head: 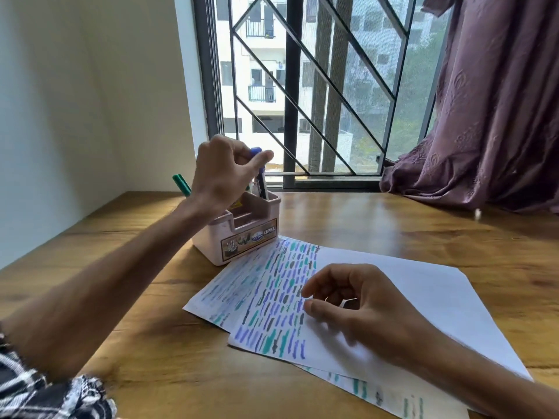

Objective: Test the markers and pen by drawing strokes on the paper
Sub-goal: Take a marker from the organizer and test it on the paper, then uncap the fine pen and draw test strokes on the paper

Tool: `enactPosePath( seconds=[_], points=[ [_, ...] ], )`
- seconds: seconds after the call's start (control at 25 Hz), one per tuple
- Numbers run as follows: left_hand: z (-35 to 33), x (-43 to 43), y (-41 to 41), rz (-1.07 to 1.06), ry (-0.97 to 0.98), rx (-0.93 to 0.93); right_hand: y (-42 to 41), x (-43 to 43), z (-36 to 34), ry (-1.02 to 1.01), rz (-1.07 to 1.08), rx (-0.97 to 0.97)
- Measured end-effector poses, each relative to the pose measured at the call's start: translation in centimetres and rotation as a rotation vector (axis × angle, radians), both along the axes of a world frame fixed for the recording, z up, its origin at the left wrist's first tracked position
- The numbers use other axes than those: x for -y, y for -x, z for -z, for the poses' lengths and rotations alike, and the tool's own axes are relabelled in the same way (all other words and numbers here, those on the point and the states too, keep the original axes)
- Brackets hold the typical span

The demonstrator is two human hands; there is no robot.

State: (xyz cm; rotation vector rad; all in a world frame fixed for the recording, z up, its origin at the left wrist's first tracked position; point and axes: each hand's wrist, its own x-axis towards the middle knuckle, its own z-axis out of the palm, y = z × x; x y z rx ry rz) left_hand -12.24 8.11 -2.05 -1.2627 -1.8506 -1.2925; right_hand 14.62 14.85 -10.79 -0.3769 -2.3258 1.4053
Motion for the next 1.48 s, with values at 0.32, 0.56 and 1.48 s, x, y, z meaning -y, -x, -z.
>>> enactPosePath(
  seconds=[0.32, 0.56, 1.48],
  points=[
    [0.6, 0.3, 0.3, -0.096, 0.101, -0.048, -0.1, 0.0, -0.1, -0.037, -0.002, 0.008],
    [0.2, 2.0, 0.1, -0.145, 0.078, -0.103, -0.1, 0.0, -0.1, -0.055, -0.007, 0.012],
    [3.5, 7.6, 0.8, -0.325, 0.016, 0.323, -0.2, -0.1, 0.2, -0.077, -0.013, -0.02]
  ],
)
